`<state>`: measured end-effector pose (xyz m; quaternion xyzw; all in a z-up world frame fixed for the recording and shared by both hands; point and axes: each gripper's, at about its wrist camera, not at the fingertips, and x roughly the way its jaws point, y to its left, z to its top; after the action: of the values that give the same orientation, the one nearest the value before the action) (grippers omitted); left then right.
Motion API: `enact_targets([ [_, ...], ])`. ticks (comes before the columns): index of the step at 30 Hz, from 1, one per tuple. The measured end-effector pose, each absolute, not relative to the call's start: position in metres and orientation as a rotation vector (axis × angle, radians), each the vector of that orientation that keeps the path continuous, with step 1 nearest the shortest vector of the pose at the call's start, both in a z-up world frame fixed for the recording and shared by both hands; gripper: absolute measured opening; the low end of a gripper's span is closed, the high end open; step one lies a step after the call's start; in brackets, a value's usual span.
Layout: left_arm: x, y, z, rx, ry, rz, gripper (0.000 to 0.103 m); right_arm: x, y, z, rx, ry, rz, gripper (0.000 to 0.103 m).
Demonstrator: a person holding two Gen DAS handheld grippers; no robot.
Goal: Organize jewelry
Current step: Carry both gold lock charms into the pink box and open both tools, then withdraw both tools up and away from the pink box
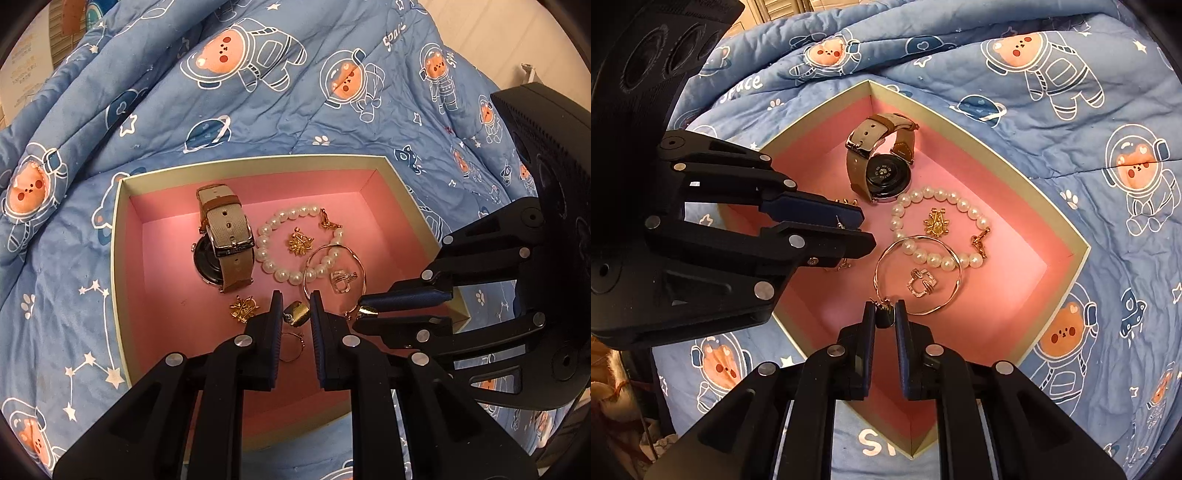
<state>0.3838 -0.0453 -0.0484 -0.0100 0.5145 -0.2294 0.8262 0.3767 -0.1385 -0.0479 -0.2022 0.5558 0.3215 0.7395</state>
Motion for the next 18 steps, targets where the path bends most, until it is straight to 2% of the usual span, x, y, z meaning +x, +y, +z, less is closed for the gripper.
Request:
enact_targets([
  [10, 0.3855, -0.0490, -0.0520, -0.016, 1.095, -0.482, 0.015, 0.3803, -0.1324, -0.0536, -0.486, 1.232, 0.710, 0.012],
  [14, 0.3849, -0.0474, -0.0498, -0.019, 1.086, -0.480, 0.016, 0.3818, -0.1337, -0.0531, -0.490, 1.217, 0.696, 0.034],
  [16, 0.3842, -0.0457, -0.0473, -0.023, 1.081, -0.481, 0.017, 0.3829, -0.1366, -0.0507, -0.487, 1.207, 0.691, 0.036],
  [17, 0.3836, -0.0444, -0.0451, -0.028, 1.077, -0.481, 0.021, 0.3837, -0.1373, -0.0496, -0.486, 1.205, 0.691, 0.036],
  [18, 0.3831, -0.0431, -0.0427, -0.037, 1.072, -0.482, 0.029, 0.3838, -0.1375, -0.0485, -0.487, 1.201, 0.691, 0.036],
])
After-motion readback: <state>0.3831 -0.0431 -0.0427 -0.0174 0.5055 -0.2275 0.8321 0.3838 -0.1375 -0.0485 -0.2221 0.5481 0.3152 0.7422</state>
